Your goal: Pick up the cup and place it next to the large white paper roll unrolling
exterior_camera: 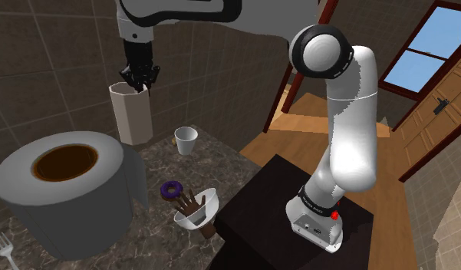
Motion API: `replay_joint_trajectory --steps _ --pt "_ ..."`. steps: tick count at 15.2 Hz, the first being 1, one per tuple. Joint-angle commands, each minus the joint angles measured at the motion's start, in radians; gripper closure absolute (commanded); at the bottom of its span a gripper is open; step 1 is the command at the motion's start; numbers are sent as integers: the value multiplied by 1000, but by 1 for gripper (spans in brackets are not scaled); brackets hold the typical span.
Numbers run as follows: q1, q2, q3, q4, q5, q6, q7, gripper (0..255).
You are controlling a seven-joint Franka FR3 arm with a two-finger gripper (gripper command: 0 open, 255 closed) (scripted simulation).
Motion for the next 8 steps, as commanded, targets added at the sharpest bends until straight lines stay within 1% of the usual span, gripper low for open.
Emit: replay_joint_trajectory --steps 1,8 --pt "-1 1 0 -23 0 25 1 255" --pt "-6 6 -2 -110 -3 117 2 255"
